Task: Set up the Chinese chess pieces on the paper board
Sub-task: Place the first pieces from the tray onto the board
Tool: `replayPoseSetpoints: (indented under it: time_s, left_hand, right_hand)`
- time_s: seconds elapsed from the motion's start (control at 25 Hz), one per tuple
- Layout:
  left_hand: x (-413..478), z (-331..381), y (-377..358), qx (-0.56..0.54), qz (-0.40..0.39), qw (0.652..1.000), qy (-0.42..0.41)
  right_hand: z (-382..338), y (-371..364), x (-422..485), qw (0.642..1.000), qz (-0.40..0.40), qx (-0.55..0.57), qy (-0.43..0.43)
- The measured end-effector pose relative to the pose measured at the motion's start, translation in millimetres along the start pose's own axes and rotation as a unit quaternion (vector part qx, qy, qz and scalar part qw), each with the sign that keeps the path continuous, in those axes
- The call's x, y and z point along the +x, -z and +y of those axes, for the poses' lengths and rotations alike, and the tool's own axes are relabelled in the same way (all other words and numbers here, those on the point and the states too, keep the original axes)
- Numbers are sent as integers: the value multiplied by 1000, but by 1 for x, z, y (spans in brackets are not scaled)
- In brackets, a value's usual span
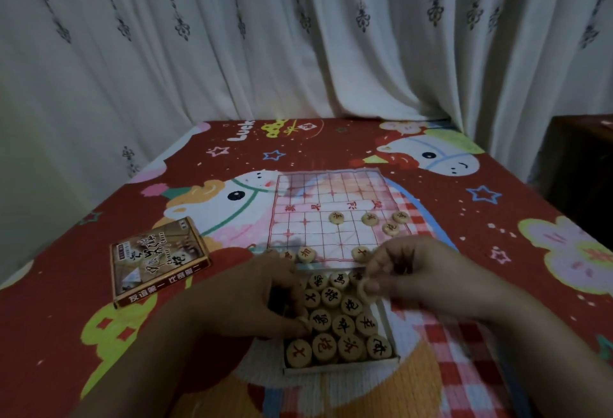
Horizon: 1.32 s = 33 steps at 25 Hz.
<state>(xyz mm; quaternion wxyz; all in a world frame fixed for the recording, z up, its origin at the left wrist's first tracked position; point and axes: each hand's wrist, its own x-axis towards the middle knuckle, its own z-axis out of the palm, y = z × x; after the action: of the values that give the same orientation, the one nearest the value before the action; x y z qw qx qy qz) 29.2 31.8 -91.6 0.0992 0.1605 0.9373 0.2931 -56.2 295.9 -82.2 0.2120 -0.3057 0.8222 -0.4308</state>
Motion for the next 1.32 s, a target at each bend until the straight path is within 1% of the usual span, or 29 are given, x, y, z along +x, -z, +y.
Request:
replayPoseSetpoints:
  time_s: [0.08, 0.12, 0.2, 0.28, 0.44, 0.6, 0.84, 1.0, 1.08, 1.16, 1.24, 1.32]
  left_hand:
    - [-1, -1, -1, -14, -5, 1000, -7]
    - [-2, -2, -1, -20, -5, 1000, -11]
    - [-3, -3, -1, -21, 0, 1000, -16]
    - [-3, -3, -1, -13, 6, 1000, -17]
    - [-3, -2, 0, -18, -1, 1000, -9]
    - [-4, -6, 3, -15, -6, 1000, 2]
    - [-3, -6, 2, -42, -9, 999, 4]
    - [-2, -6, 0, -52, -2, 999, 5]
    - [-2, -8, -1, -54, -3, 999, 6]
    - [-2, -7, -1, -80, 5, 997, 8]
    - [-1, -6, 0, -128, 45, 991, 12]
    - [3, 0, 1, -186, 109, 976, 26]
  right_hand:
    - [9, 1, 22, 996, 93, 5, -1]
    - [11, 0, 33, 992, 122, 7, 1]
    - [11, -4, 51, 990, 143, 16, 1]
    - [8, -8, 64, 990, 138, 8, -11]
    - [5, -12, 81, 992, 108, -68, -19]
    - [7, -13, 85, 994, 72, -84, -22]
    - [14, -13, 86, 992, 71, -101, -25]
    - [19, -14, 85, 992, 84, -87, -26]
    - [20, -13, 82, 991, 109, -79, -12]
    - [22, -12, 77, 990, 136, -45, 0]
    - [23, -12, 70, 988, 154, 15, 19]
    - [22, -15, 60, 983, 157, 86, 42]
